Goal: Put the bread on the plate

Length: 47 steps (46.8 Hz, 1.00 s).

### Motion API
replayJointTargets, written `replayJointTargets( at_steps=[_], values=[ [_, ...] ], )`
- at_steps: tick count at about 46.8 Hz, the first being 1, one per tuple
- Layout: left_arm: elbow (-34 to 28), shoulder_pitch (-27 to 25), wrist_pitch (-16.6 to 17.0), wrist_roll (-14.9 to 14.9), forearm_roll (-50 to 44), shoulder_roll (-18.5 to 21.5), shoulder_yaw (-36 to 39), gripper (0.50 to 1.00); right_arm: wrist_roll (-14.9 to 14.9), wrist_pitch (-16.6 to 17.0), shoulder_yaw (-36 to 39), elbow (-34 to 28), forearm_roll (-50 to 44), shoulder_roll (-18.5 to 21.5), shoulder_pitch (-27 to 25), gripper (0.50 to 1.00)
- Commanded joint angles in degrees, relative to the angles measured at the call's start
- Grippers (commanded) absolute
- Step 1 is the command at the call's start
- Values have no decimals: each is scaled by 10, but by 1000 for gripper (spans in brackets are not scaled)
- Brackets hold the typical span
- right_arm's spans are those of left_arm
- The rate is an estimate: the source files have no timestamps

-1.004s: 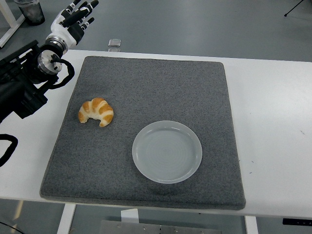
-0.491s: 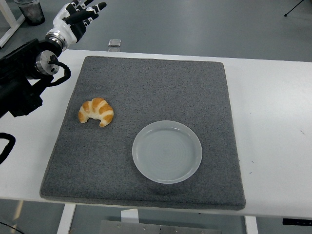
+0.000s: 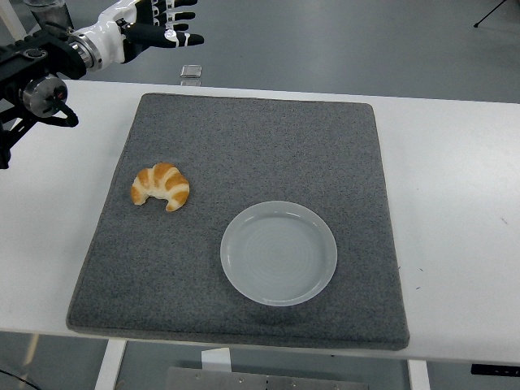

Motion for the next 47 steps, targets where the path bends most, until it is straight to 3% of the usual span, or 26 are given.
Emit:
replayJointTargets(
  at_steps=[1,8,22,33,43,47],
  values=[
    [-44,-17,-14,0,20,39,41,988,0,0,0,1,0,0,0,952],
    [-111,-37,-33,-1,106,100,86,984,0,0,0,0,0,0,0,952],
    [-191,-42,-75,-8,275,182,87,986,0,0,0,0,0,0,0,952],
    [-219,-44,-113,-9,393,215,90,986,0,0,0,0,0,0,0,952],
    [-232,-42,-154,-8,437,235,95,986,0,0,0,0,0,0,0,952],
    [-237,-40,-155,-5,453,232,102,986,0,0,0,0,0,0,0,952]
  ],
)
